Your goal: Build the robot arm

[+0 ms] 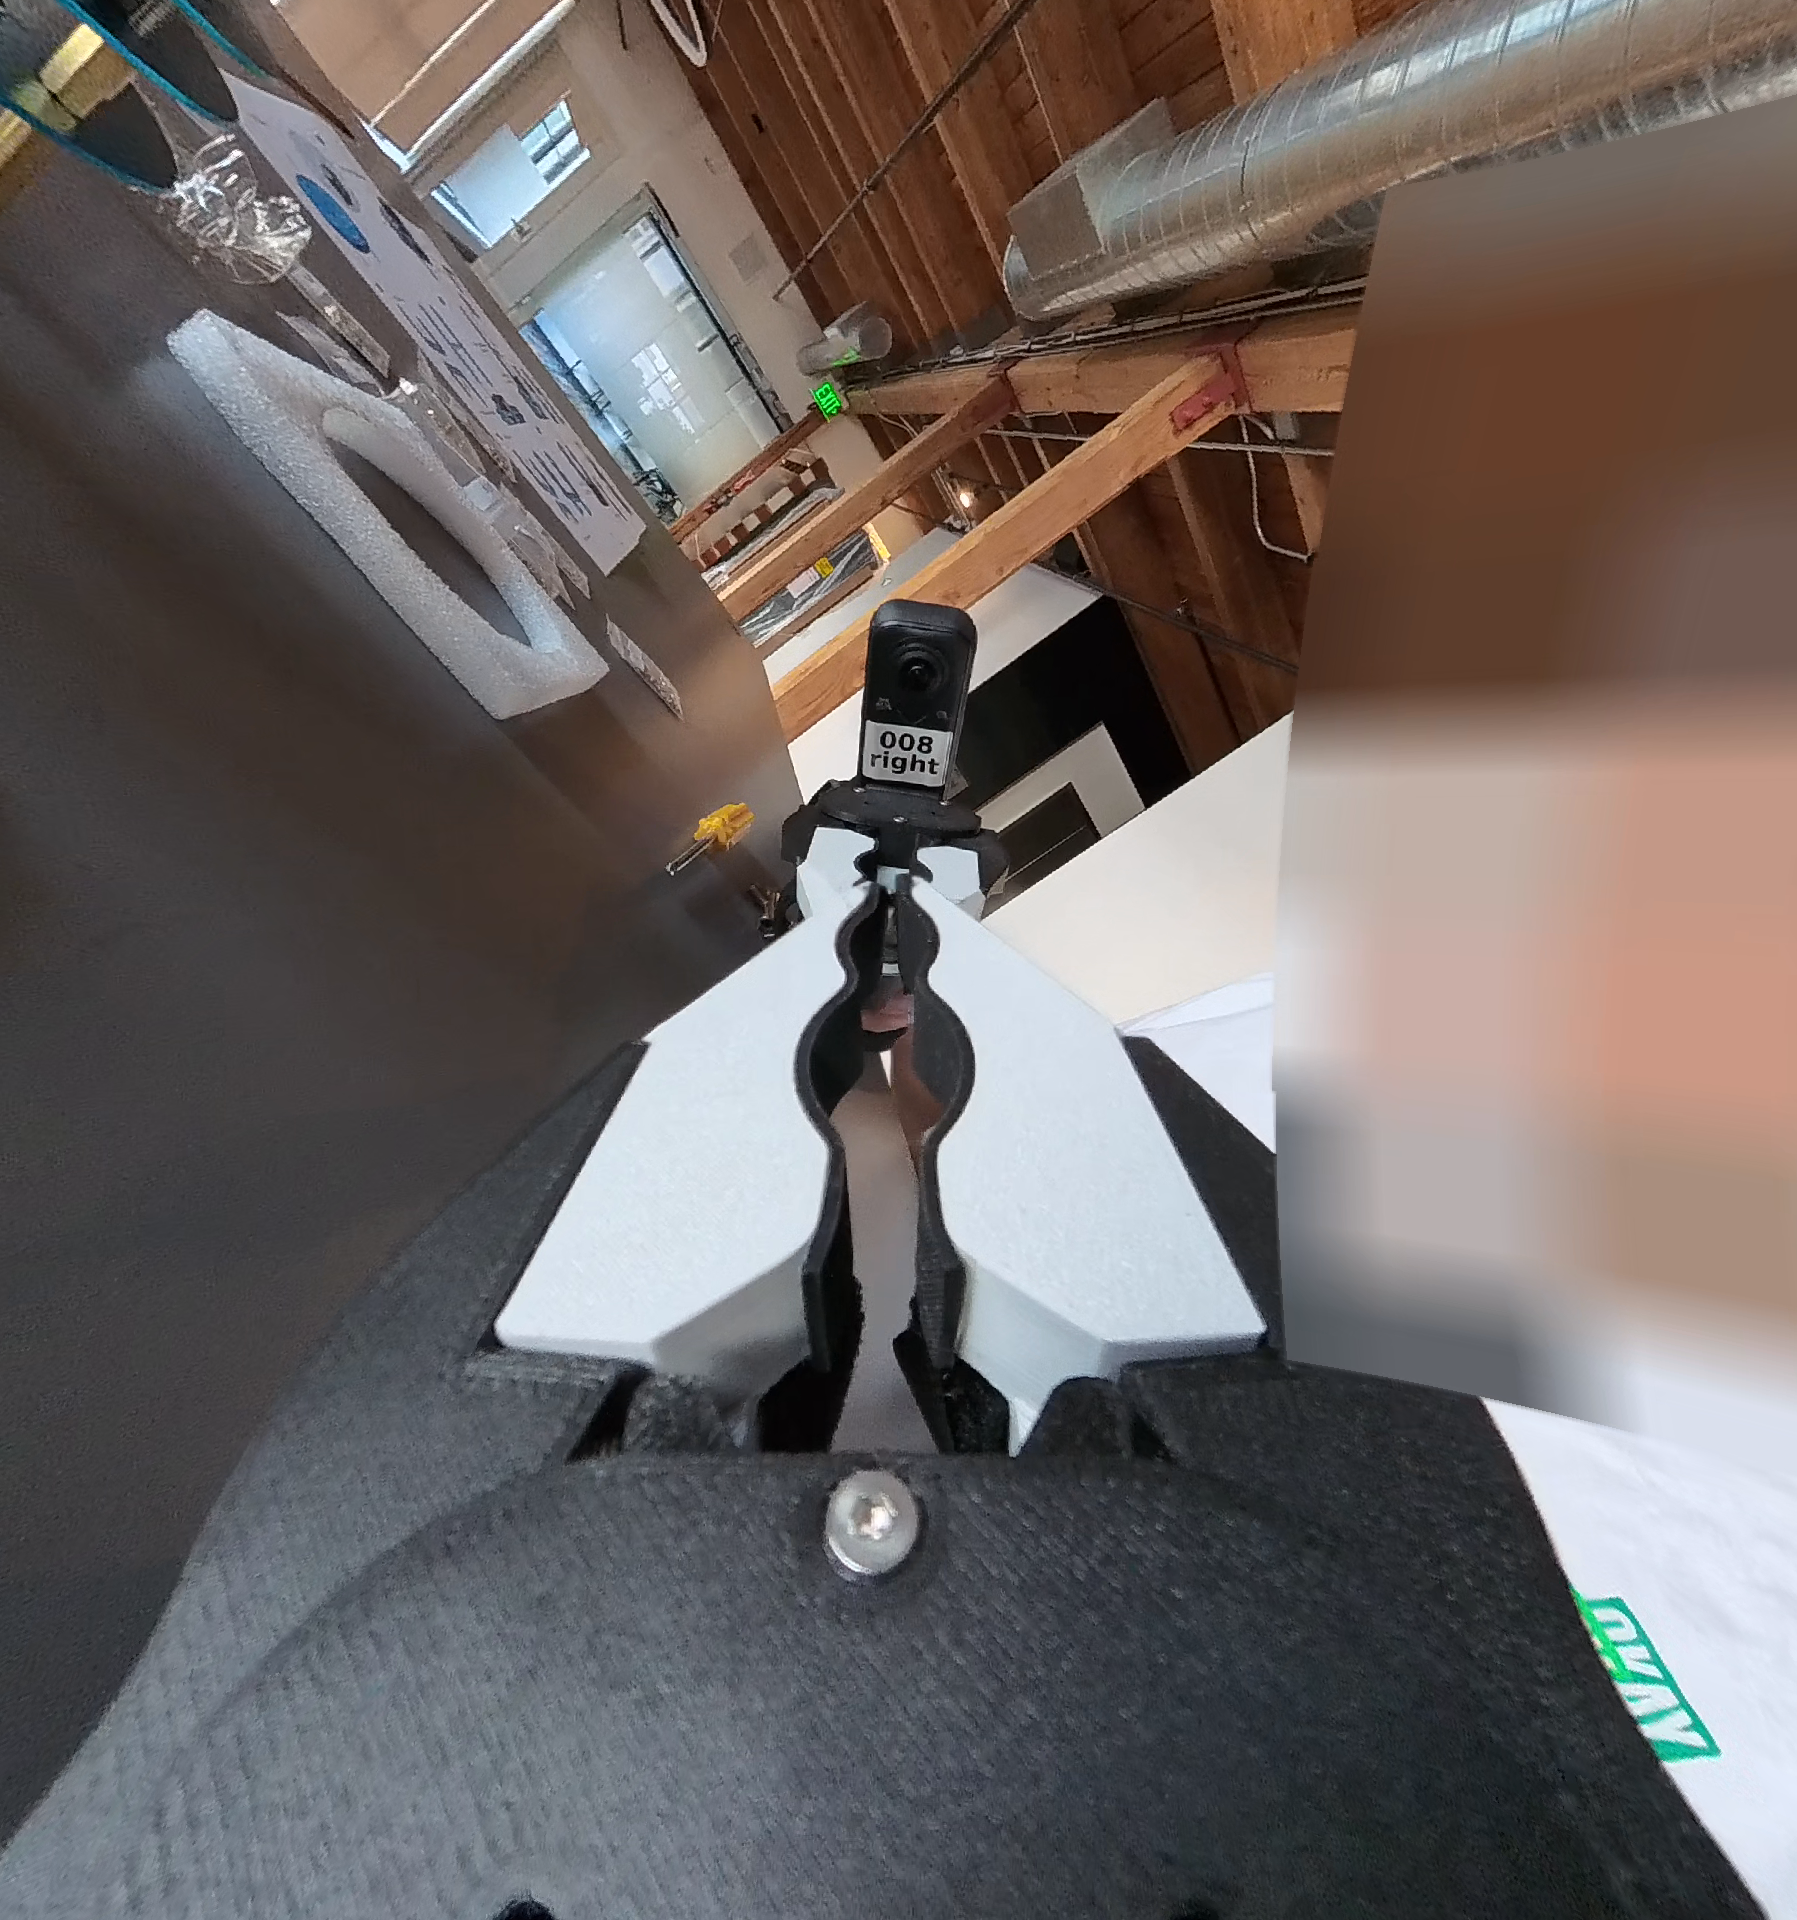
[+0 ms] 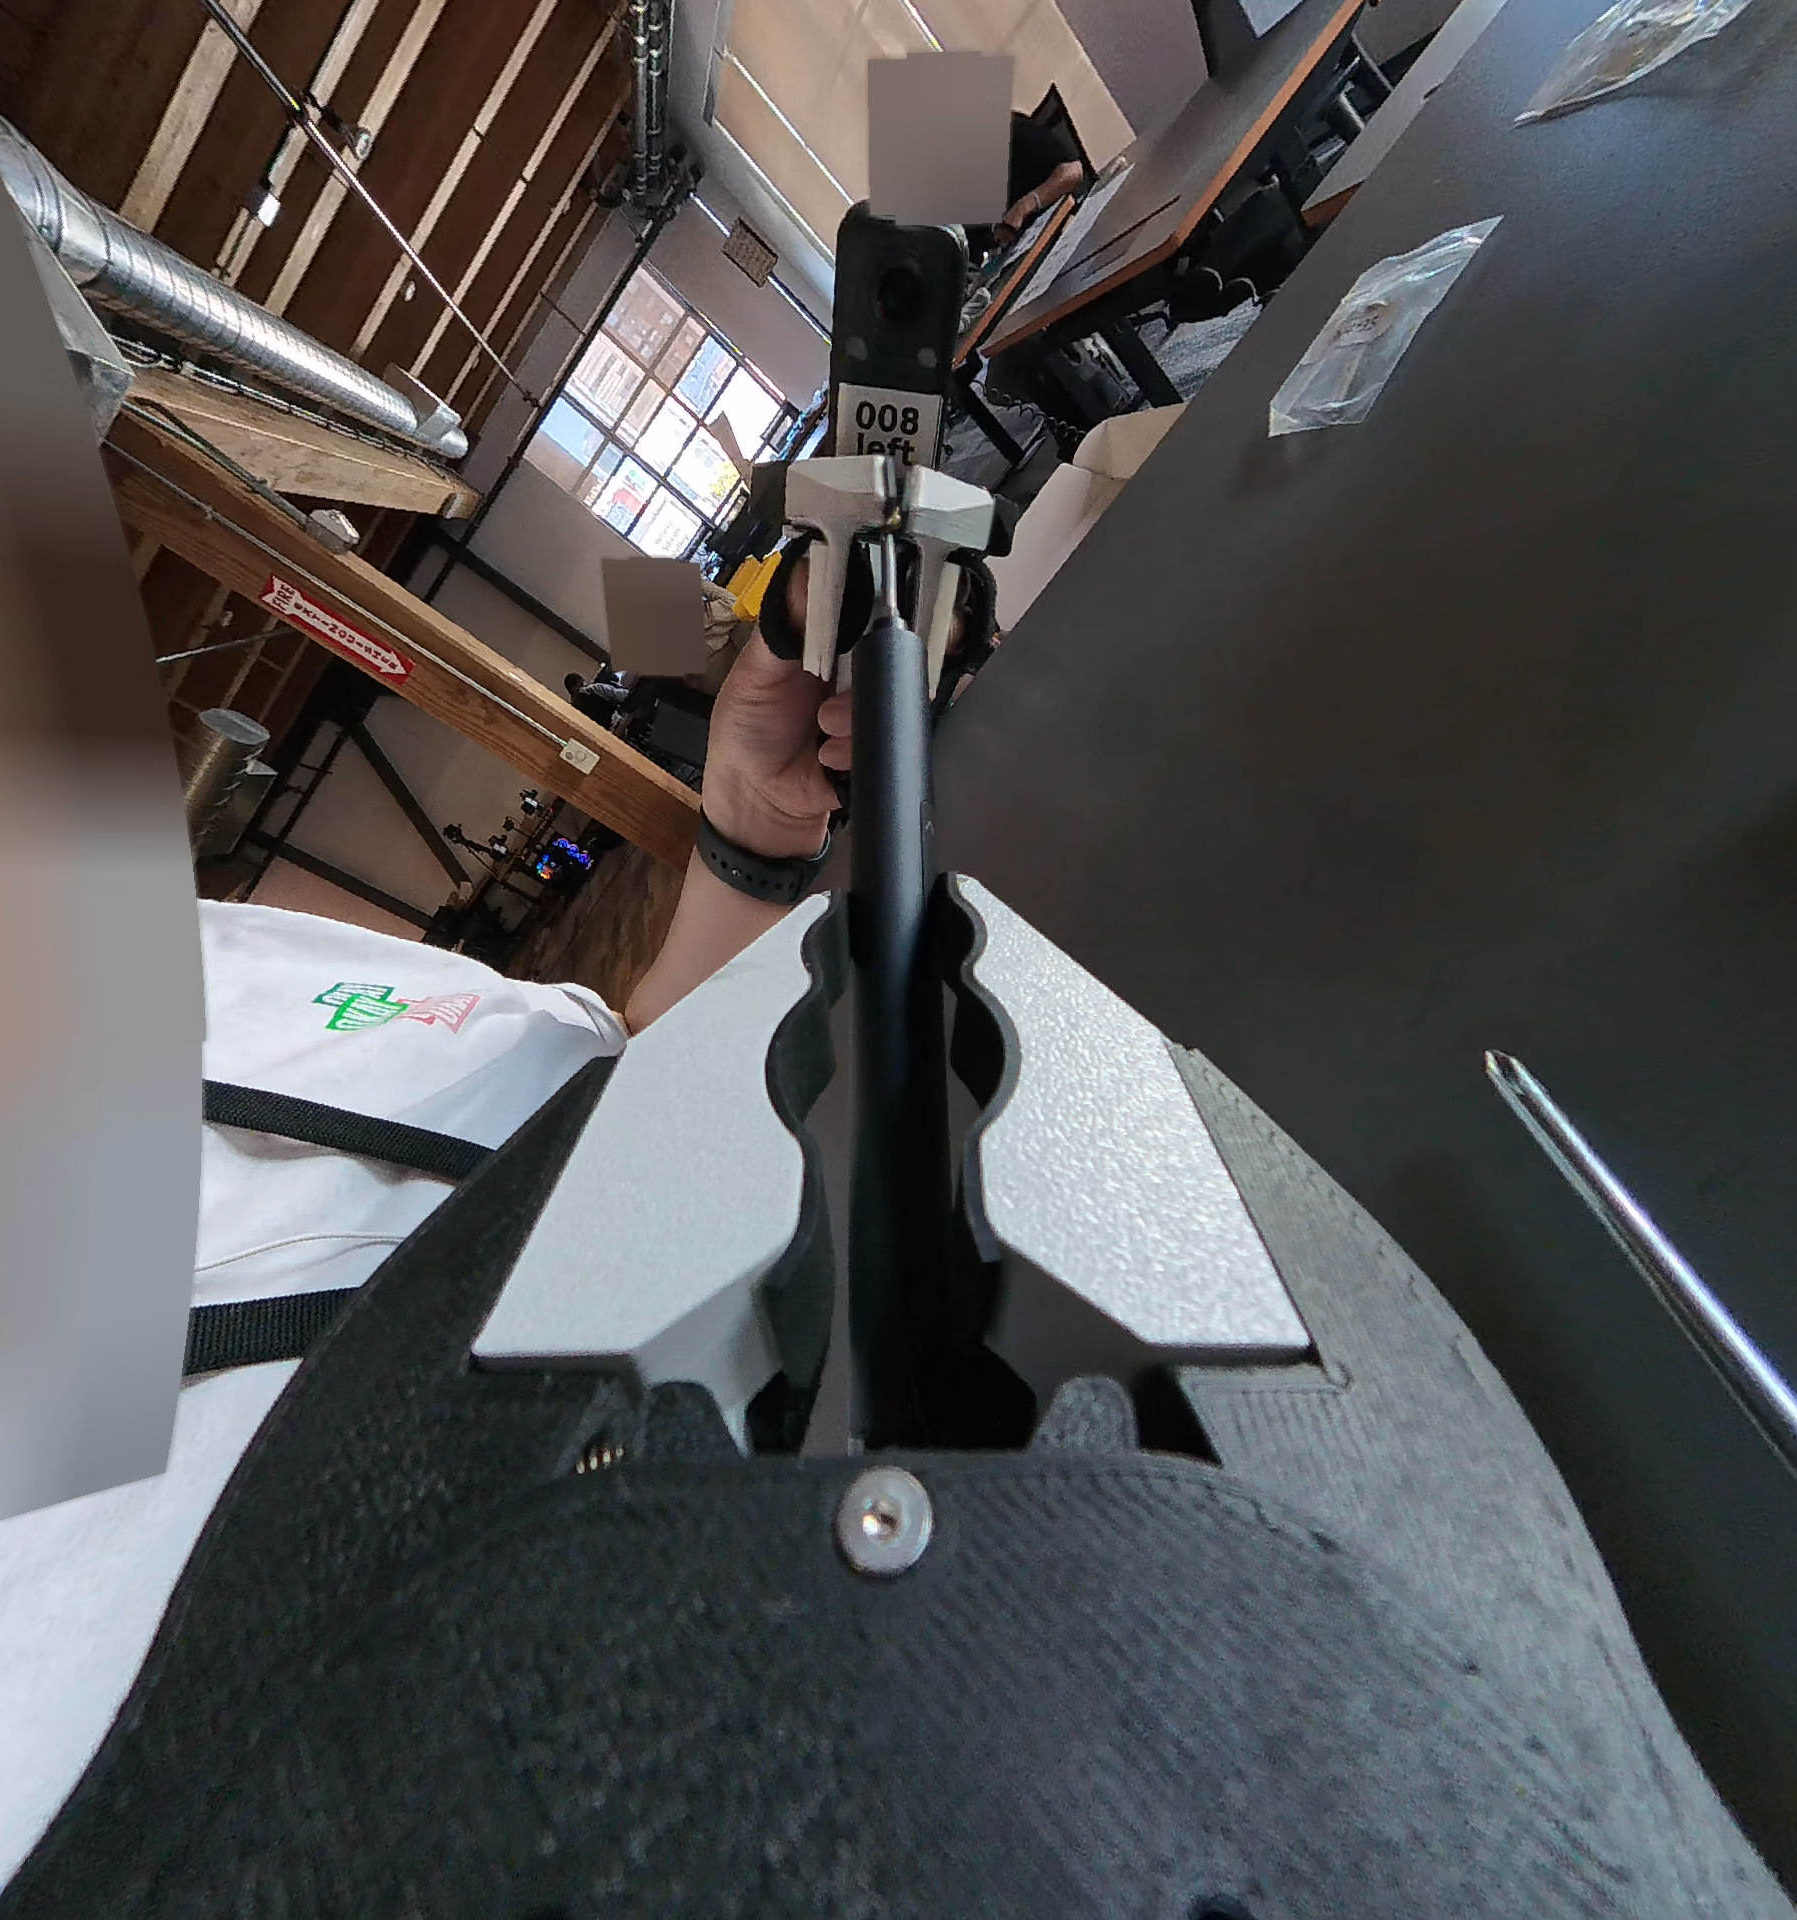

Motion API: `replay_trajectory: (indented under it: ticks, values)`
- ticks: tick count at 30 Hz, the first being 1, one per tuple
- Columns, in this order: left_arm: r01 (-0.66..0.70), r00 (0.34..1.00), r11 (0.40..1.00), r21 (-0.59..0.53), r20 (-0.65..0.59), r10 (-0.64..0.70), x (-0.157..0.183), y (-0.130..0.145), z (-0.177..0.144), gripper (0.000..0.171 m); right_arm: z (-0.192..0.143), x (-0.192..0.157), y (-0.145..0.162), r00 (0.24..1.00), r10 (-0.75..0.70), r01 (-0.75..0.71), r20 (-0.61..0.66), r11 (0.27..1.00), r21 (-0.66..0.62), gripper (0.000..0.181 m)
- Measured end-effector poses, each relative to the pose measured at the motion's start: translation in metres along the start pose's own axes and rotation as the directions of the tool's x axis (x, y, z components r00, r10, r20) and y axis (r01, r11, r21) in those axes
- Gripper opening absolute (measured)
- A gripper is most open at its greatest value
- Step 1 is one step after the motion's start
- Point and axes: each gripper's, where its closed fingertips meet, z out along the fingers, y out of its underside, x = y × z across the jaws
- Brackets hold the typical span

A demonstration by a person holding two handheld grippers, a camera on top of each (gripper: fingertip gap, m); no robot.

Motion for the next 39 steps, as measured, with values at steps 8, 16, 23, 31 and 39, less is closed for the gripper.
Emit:
replay_trajectory:
  ticks: [8,16,23,31,39]
  values:
    - [0.009,1.0,1.0,0.014,-0.017,-0.009,0.0016,-0.0019,-0.0018,0.0,-0.0016,-0.0006,-0.0009,1.0,0.009,-0.009,0.01,1.0,0.01,0.015]
    - [-0.004,1.0,1.0,-0.004,-0.013,0.004,0.0026,0.0019,0.0004,0.0,-0.0015,-0.0003,-0.0006,1.0,0.012,-0.012,0.011,1.0,0.006,0.015]
    - [0.004,1.0,1.0,0.008,-0.026,-0.004,0.0036,0.0002,-0.0012,0.0,-0.0025,-0.0003,-0.0015,1.0,0.015,-0.015,0.013,1.0,0.015,0.015]
    - [0.003,1.0,1.0,0.004,-0.024,-0.003,0.0034,0.0006,-0.0008,0.0,-0.0037,-0.0004,-0.0024,1.0,0.014,-0.015,0.014,1.0,0.022,0.015]
    - [0.002,1.0,1.0,0.004,-0.022,-0.002,0.0031,0.0004,-0.0008,0.0,-0.003,-0.0001,-0.0017,1.0,0.014,-0.014,0.012,1.0,0.017,0.015]
